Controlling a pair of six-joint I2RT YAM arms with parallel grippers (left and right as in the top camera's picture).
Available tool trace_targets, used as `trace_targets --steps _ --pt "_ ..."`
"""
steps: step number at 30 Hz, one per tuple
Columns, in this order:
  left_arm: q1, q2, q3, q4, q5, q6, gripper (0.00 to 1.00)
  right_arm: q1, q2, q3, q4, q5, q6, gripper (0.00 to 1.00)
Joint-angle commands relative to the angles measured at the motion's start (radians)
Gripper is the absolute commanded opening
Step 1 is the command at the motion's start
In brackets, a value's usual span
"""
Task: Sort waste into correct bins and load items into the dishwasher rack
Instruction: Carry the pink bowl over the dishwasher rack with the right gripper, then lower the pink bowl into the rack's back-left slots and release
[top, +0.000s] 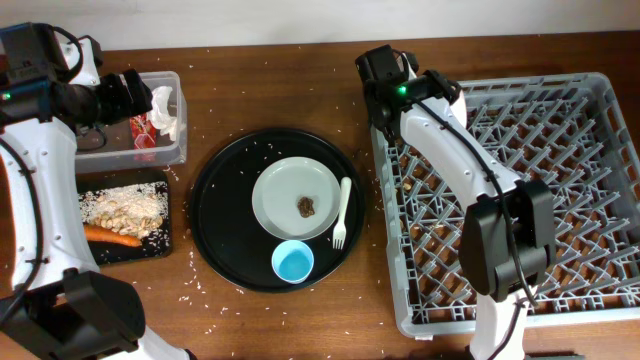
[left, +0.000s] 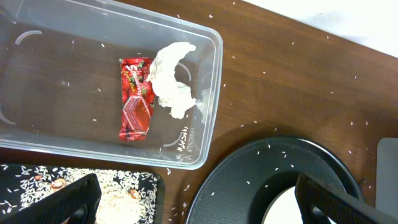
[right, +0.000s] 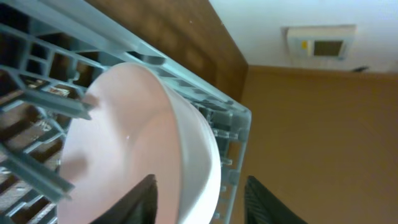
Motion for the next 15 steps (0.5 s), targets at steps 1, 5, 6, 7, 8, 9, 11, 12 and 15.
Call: trace_targets --steps 1,5,6,7,8,9,11,12,15 --pt "0.003 0.003 0.013 0.002 0.0 -0.006 0.99 0.012 0.005 -0.007 -0.001 -0.039 0.014 0.74" --pt "0.003 0.003 0.013 0.002 0.0 -0.006 0.99 0.045 0.001 0.005 0.01 -0.038 0.029 0.99" --pt "0.003 0.003 0.013 0.002 0.0 -0.006 0.99 0.054 -0.003 0.021 0.011 -0.039 0.058 0.99" --pt "0.003 0.003 0.013 0.002 0.0 -0.006 0.99 0.059 -0.007 0.036 0.01 -0.039 0.079 0.99" --pt "0.003 0.003 0.013 0.002 0.0 -0.006 0.99 0.064 -0.015 0.051 0.01 -0.039 0.103 0.99" --pt "0.003 0.003 0.013 0.002 0.0 -0.006 0.99 0.071 -0.033 0.069 0.011 -0.039 0.124 0.99" --pt "0.003 0.003 0.013 0.002 0.0 -0.006 0.99 0.081 -0.066 0.082 0.009 -0.038 0.144 0.99" --pt "0.003 0.003 0.013 0.002 0.0 -0.006 0.99 0.092 -0.095 0.085 -0.009 -0.039 0.217 0.99" --pt "0.003 0.003 0.013 0.002 0.0 -0.006 0.99 0.184 -0.178 0.088 -0.189 -0.407 0.33 0.99"
